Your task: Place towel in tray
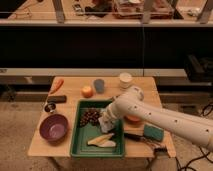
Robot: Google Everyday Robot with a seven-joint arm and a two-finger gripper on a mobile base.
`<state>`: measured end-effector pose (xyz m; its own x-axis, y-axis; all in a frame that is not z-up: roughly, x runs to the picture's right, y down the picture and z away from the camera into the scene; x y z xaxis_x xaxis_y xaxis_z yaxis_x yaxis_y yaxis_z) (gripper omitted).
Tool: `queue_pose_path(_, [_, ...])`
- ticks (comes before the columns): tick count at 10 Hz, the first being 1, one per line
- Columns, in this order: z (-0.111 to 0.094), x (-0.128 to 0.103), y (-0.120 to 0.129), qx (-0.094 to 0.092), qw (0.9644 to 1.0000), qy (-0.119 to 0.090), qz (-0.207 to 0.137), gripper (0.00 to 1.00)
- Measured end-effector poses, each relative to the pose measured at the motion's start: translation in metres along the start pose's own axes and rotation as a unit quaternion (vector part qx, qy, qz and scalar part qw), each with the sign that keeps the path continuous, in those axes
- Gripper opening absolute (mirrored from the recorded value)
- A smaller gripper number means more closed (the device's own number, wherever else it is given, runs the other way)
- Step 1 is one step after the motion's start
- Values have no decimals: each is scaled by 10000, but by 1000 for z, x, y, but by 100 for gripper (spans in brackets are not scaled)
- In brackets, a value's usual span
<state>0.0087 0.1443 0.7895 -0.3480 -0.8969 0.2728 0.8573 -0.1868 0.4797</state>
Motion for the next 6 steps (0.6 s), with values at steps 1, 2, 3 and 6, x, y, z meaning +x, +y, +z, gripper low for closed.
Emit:
queue_pose_path(1, [2,6,0,-1,10000,27,20,31])
queue_pose_path(2, [7,21,-6,4,10000,72,31,44])
queue_pose_path(3, [11,32,-8,-13,10000,92,21,52])
queue_pose_path(6, [32,43,11,-201,9996,-19,213,79])
